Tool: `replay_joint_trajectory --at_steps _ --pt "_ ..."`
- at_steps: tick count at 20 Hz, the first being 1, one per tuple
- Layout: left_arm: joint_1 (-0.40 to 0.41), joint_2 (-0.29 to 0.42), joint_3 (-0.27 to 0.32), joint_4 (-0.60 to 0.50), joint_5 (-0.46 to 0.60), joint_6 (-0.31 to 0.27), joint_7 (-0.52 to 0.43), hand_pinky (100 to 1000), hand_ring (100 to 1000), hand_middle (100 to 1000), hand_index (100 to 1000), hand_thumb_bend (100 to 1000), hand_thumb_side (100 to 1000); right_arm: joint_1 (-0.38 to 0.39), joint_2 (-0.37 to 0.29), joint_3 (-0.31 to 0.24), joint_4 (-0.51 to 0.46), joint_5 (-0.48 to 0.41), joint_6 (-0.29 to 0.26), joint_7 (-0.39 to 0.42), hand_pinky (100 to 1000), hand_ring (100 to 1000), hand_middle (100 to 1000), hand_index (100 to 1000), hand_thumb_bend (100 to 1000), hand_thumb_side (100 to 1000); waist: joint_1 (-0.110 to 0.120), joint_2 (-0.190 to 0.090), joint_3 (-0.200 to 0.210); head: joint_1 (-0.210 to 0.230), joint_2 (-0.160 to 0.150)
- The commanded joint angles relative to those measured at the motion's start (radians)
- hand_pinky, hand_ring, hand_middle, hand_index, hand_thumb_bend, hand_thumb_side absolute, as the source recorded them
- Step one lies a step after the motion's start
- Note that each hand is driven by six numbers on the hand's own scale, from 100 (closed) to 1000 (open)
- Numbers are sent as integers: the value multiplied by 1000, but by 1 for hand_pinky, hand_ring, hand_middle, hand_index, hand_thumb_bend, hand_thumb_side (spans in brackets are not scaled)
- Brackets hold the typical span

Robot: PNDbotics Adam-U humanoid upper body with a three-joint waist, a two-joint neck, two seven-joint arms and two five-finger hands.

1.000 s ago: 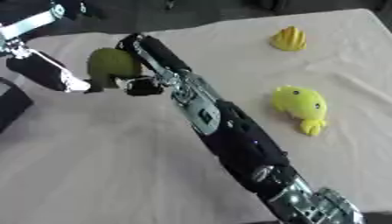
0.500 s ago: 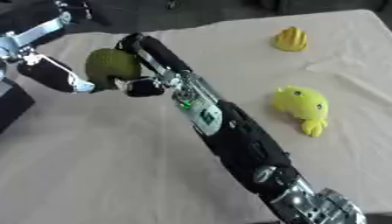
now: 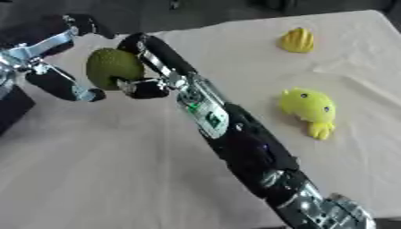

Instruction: Pick up the objects with one hand, pass them to the other hand, and then place them into the box on the other side of the table.

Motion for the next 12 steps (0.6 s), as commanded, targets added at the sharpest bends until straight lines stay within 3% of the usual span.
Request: replay_joint_trajectory --at_steps 1,2,7,12 --pt "-12 1 18 7 1 3 25 877 906 838 848 432 100 -24 2 -4 -16 -11 -16 -2 742 667 493 531 100 100 1 -17 0 4 -5" --pt "-11 -2 21 8 14 9 41 873 900 826 837 405 100 -24 2 -4 -14 -12 -17 -1 742 667 492 531 100 100 1 -17 0 4 -5" --pt "-8 -5 21 -12 194 40 155 863 844 755 736 100 166 -23 2 -6 -9 -8 -16 4 741 666 492 530 100 100 0 -16 -1 4 -1" --pt "-3 5 -5 -43 376 15 211 815 761 660 625 100 186 -19 3 -7 -2 -7 -11 12 740 665 492 531 100 100 1 -14 -2 4 1"
